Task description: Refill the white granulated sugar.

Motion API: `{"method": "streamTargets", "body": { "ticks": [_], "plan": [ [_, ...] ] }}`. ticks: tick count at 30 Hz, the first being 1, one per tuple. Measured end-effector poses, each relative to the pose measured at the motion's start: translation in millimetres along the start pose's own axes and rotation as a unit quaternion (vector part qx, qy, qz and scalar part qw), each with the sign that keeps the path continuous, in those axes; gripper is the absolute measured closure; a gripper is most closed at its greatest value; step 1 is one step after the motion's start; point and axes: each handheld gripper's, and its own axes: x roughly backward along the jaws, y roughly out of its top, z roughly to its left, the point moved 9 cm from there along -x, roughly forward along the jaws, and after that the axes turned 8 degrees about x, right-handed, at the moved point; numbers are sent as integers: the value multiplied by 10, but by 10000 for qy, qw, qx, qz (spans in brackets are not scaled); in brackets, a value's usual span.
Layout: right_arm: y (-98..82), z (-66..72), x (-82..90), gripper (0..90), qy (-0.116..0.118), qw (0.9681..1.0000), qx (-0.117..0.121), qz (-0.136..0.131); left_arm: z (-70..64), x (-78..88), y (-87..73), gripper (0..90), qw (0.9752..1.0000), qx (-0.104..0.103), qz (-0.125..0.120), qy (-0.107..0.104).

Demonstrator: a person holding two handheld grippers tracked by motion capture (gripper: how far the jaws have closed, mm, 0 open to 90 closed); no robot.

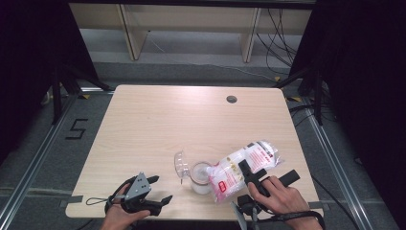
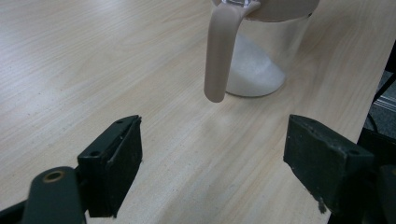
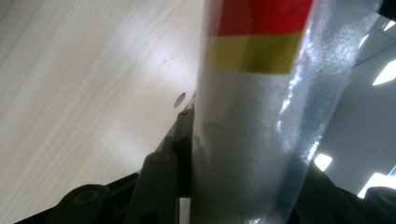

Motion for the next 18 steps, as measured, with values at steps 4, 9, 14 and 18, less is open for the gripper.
{"method": "streamTargets", "body": {
  "ticks": [4, 9, 14, 18],
  "plan": [
    [5, -9, 2, 705, -24, 10000, 20, -15, 0, -1, -1, 191, 10000, 0, 3, 1],
    [-4, -13, 8, 706, -32, 10000, 28, 2, -3, -11, -2, 191, 10000, 23, -24, 22],
    [-10, -10, 10, 706, -19, 10000, 4, 28, 7, -7, -7, 191, 10000, -13, 7, 26],
    [-3, -14, 6, 707, -34, 10000, 40, 5, 19, -1, -10, 191, 10000, -67, 42, 60]
  ]
}}
